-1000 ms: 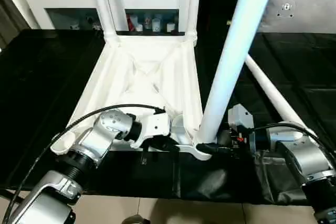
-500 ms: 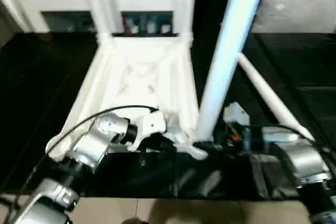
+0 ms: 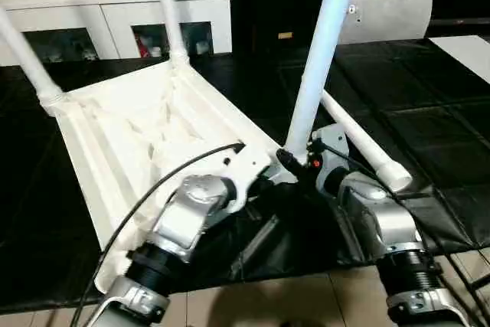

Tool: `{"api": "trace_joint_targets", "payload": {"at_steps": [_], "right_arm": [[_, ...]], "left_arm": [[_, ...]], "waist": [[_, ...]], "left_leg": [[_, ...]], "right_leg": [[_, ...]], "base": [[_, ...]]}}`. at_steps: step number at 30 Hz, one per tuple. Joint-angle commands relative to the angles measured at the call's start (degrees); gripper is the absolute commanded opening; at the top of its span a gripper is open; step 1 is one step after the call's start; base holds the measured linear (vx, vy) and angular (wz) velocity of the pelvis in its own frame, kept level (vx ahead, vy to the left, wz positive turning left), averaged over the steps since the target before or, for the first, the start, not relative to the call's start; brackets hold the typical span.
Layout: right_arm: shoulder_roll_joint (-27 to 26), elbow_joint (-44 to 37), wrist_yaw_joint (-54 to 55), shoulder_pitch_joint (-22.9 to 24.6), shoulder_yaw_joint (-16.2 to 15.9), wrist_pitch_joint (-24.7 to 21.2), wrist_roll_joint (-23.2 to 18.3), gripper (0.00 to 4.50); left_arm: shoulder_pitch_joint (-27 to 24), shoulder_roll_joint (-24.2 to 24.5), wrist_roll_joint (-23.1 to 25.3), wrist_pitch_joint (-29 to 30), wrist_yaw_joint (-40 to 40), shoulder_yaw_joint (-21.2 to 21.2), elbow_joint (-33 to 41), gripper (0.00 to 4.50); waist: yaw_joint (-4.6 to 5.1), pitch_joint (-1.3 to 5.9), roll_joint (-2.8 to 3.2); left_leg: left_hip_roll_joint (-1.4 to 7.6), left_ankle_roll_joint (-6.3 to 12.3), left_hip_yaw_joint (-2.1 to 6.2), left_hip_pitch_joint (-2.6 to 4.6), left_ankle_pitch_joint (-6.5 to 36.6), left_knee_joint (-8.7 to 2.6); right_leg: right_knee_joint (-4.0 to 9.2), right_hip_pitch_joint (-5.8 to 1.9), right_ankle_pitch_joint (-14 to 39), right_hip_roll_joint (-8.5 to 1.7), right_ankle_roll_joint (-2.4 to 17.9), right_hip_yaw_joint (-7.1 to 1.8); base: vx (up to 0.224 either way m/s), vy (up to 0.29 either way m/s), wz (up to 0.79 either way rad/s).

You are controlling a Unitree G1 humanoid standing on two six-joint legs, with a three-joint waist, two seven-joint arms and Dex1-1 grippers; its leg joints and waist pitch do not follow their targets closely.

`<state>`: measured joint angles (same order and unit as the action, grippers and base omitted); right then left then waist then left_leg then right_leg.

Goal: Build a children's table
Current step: Rotate leg to tighten

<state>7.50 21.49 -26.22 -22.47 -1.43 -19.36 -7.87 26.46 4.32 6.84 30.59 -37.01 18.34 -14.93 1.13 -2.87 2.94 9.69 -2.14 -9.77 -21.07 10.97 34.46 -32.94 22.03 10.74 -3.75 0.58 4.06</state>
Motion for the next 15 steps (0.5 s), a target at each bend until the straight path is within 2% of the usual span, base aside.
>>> {"api": "trace_joint_targets", "payload": {"at_steps": [1, 2, 3, 6, 8, 9, 10, 13, 15], "right_arm": [[-0.7, 0.7, -2.4, 1.3, -2.3, -0.8, -0.9, 3.68], [-0.6, 0.6, -2.5, 1.4, -2.3, -0.7, -0.9, 3.77], [0.0, -0.3, -3.3, 1.6, -2.2, -0.2, -1.1, 3.81], [3.3, -4.0, -9.0, 3.2, -1.8, 2.5, -2.5, 3.97], [6.0, -5.8, -13.0, 4.0, -2.0, 4.3, -2.9, 4.11], [6.5, -6.1, -13.9, 4.2, -2.1, 4.6, -3.0, 4.28], [7.5, -6.7, -15.4, 4.5, -2.2, 5.2, -3.2, 4.33], [13.7, -9.7, -24.6, 5.6, -2.2, 6.4, -5.2, 4.46], [16.0, -10.3, -28.2, 5.8, -2.7, 6.4, -5.8, 4.46]], "left_arm": [[2.5, -0.6, -0.8, -2.0, -0.3, 0.6, 2.3, 0.0], [2.5, -0.5, -0.8, -2.1, -0.3, 0.6, 2.3, 0.0], [2.4, 0.0, -0.8, -2.6, -1.0, 0.6, 1.9, 0.0], [2.5, 2.7, -1.2, -5.1, -4.9, 1.2, 0.5, 0.0], [2.8, 4.5, -1.4, -6.9, -7.3, 1.7, -0.4, 0.0], [2.8, 4.9, -1.5, -7.2, -7.8, 1.8, -0.6, 0.0], [2.9, 5.5, -1.6, -7.6, -8.7, 2.0, -0.9, 0.0], [3.1, 9.8, -1.8, -11.9, -15.0, 3.6, -2.6, 0.0], [3.2, 11.2, -2.0, -13.6, -17.5, 4.2, -3.1, 0.0]], "waist": [[-0.42, 3.16, -0.19], [-0.64, 3.14, -0.22], [-0.72, 3.17, 0.15], [-1.23, 3.38, -0.07], [-2.13, 3.69, -0.04], [-2.23, 3.64, -0.03], [-2.51, 3.84, 0.04], [-3.68, 4.32, 0.17], [-3.95, 4.24, 0.29]], "left_leg": [[3.02, 0.97, 1.81, 0.54, 21.2, -4.92], [2.94, 1.86, 1.69, 0.15, 19.2, -4.95], [2.99, 2.11, 1.65, 0.24, 18.7, -4.87], [3.0, 3.31, 1.42, 0.17, 16.3, -4.6], [3.07, 4.52, 1.24, -0.1, 12.3, -4.33], [3.06, 4.81, 1.18, -0.13, 11.7, -4.29], [3.11, 5.29, 1.21, -0.28, 9.9, -4.14], [3.28, 7.08, 1.1, -0.25, 6.0, -3.64], [3.34, 7.95, 1.07, -0.34, 5.2, -3.56]], "right_leg": [[4.9, -1.68, 21.1, -4.6, 9.9, -2.53], [4.65, -2.02, 19.1, -4.64, 10.6, -2.57], [4.58, -1.97, 18.8, -4.72, 10.8, -2.61], [4.67, -2.18, 17.9, -4.82, 11.0, -2.69], [4.07, -2.47, 13.5, -4.81, 12.1, -2.73], [4.04, -2.38, 12.9, -4.71, 12.2, -2.72], [3.68, -2.65, 10.9, -4.68, 12.5, -2.67], [2.87, -2.67, 5.0, -4.51, 13.5, -2.69], [2.61, -2.49, 3.1, -4.44, 14.1, -2.56]], "base": [[0.0, 0.0, 0.0], [0.0, 0.0, 0.0], [0.0, 0.0, 0.0], [0.0, 0.0, 0.0], [0.0, 0.0, 0.0], [0.0, 0.0, 0.0], [0.0, 0.0, 0.0], [0.0, 0.0, 0.0], [0.0, 0.0, 0.0]]}}
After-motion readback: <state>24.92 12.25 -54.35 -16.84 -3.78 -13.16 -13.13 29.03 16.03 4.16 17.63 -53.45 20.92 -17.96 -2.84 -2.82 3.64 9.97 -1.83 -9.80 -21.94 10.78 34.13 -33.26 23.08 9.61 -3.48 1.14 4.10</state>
